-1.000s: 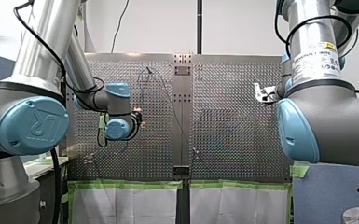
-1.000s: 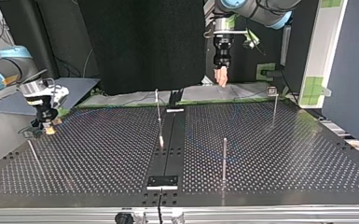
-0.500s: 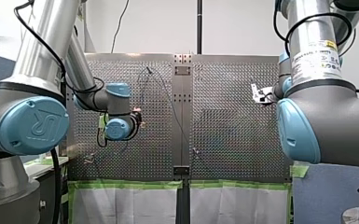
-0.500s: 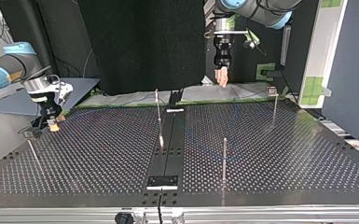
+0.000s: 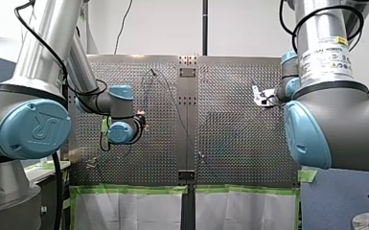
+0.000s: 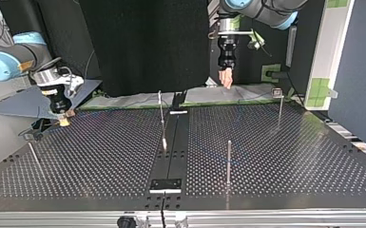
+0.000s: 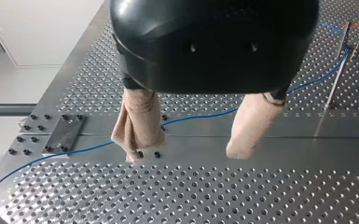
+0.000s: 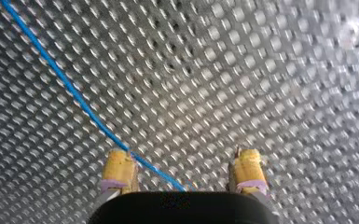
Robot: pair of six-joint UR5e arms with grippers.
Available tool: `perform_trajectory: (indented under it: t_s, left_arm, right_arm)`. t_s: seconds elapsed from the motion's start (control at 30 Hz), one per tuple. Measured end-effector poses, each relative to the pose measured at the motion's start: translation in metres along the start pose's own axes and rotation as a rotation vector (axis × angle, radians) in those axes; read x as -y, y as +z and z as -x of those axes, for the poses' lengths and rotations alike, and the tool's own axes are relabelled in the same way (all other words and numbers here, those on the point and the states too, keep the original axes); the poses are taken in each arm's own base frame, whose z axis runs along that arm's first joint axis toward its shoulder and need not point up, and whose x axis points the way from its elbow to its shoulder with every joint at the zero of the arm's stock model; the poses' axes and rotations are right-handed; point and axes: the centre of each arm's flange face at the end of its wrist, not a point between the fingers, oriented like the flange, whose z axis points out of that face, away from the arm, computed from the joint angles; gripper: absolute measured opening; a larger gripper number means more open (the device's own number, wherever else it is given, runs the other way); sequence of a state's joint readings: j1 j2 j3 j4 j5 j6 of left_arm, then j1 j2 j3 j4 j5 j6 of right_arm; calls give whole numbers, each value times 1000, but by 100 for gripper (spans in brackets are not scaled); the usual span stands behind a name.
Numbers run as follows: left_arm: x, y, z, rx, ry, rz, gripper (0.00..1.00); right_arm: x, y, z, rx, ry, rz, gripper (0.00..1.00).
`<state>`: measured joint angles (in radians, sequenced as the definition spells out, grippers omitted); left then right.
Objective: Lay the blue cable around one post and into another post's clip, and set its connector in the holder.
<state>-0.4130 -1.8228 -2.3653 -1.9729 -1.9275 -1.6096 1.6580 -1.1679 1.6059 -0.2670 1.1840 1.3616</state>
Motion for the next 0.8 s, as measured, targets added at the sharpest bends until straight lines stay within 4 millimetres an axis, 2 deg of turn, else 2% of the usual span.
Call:
perform_trajectory:
  t_s: [0.53,0.8]
  left_arm:
    - [2,-4,-3,-37,-57,-23,100]
    - [2,-11,-9,-94,-97,-36,100]
  right_arm:
    - [85,-13,38,12,30,-43,98]
    - [120,-17,46,-9,21,-39,98]
